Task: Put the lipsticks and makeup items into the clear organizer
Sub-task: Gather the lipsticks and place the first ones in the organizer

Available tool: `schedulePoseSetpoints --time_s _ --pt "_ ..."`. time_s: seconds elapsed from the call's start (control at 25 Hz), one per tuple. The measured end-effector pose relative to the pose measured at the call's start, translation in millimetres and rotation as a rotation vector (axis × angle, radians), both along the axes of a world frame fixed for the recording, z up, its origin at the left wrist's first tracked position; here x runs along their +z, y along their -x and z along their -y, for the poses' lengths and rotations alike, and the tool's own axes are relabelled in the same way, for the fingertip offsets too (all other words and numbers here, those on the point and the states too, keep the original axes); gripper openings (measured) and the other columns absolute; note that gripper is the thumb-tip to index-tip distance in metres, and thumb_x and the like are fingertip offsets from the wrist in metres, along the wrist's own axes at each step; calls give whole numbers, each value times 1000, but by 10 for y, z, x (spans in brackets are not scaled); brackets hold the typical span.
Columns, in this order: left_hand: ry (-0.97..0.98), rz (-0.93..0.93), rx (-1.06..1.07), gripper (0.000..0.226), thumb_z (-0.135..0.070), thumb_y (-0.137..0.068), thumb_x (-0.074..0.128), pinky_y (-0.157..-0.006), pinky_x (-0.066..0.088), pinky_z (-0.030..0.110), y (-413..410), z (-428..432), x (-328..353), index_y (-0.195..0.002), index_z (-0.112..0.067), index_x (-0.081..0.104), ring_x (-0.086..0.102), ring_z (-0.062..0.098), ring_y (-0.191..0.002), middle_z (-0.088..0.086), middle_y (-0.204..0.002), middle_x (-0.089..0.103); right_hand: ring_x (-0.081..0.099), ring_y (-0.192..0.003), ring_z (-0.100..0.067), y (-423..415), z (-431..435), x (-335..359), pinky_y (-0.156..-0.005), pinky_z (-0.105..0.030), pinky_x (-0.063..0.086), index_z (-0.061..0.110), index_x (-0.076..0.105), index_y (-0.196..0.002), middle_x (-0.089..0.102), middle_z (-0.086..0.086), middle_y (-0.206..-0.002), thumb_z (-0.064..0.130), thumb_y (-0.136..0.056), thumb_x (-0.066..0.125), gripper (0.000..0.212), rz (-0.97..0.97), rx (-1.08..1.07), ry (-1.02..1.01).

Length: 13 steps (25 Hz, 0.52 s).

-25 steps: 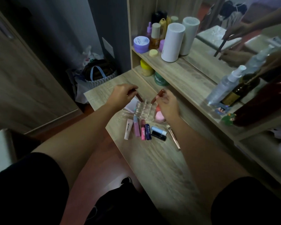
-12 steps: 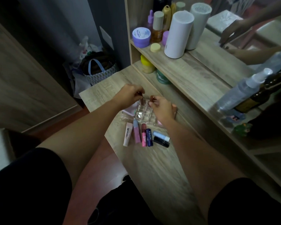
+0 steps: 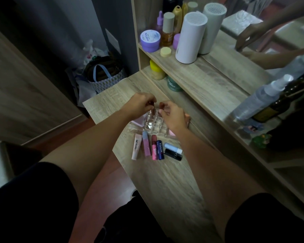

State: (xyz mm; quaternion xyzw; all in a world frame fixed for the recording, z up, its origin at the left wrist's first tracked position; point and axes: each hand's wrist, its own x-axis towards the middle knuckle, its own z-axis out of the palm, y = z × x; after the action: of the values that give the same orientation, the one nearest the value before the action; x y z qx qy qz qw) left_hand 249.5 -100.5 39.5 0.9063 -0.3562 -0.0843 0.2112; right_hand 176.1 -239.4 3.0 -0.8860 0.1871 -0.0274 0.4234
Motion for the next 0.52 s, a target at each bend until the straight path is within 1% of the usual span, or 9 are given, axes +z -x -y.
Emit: schedulePoseSetpoints --time_s 0.04,0.08,0.12,0.24,0.28,0.36,0.4,0.44,0.52 --pt "-11 2 -8 25 -6 -82 64 -82 48 34 -2 14 1 -106 -1 63 64 28 -91 18 -101 70 54 -73 -1 -3 10 2 -50 12 28 19 62 -114 73 1 -99 14 -85 65 29 -15 5 14" --pt "-23 4 -15 25 -6 -82 64 -82 48 34 -6 23 6 -106 -1 63 64 28 -91 18 -102 70 55 -75 -1 -9 16 5 -45 6 32 19 61 -114 73 1 -100 15 -85 65 29 -31 10 20" --pt "-33 8 -22 25 -7 -83 64 -82 48 34 -11 29 8 -107 -2 62 64 28 -92 17 -103 70 56 -76 -1 -17 23 2 -44 2 31 20 61 -114 72 1 -101 15 -86 64 29 -43 14 18" --pt "-52 17 -32 25 -8 -84 63 -81 47 32 -27 31 4 -108 -3 62 64 27 -92 16 -104 70 55 -70 4 -27 44 -4 -46 -1 32 20 61 -114 72 1 -99 13 -85 64 30 -52 14 4" --pt "-59 19 -36 25 -8 -84 63 -81 47 31 -30 28 4 -109 -3 62 64 27 -92 16 -104 69 56 -71 3 -27 46 -8 -48 -1 34 20 61 -114 72 0 -99 12 -85 64 30 -54 15 -3" --pt "-63 23 -40 25 -7 -84 62 -80 46 31 -40 19 3 -109 -3 62 64 27 -92 17 -104 69 58 -78 -3 -27 45 -9 -61 -6 42 18 60 -114 71 -2 -101 10 -85 64 31 -51 20 -38" --pt "-60 24 -40 25 -7 -84 62 -80 46 31 -43 16 3 -109 -3 62 64 27 -92 17 -104 69 59 -79 -5 -25 43 -8 -63 -8 43 18 60 -114 71 -2 -101 10 -84 65 31 -50 21 -41" --pt "-58 22 -41 26 -7 -84 62 -81 47 31 -40 14 5 -109 -3 61 64 28 -93 17 -104 69 59 -79 -4 -21 42 -8 -61 -7 40 19 61 -114 71 -1 -101 11 -84 65 31 -51 20 -31" --pt "-52 7 -34 29 -7 -84 62 -85 50 34 -34 15 12 -112 -3 60 65 28 -94 18 -106 69 58 -79 -2 -17 46 -4 -56 -3 29 21 62 -112 71 2 -101 12 -83 67 31 -43 12 -6"
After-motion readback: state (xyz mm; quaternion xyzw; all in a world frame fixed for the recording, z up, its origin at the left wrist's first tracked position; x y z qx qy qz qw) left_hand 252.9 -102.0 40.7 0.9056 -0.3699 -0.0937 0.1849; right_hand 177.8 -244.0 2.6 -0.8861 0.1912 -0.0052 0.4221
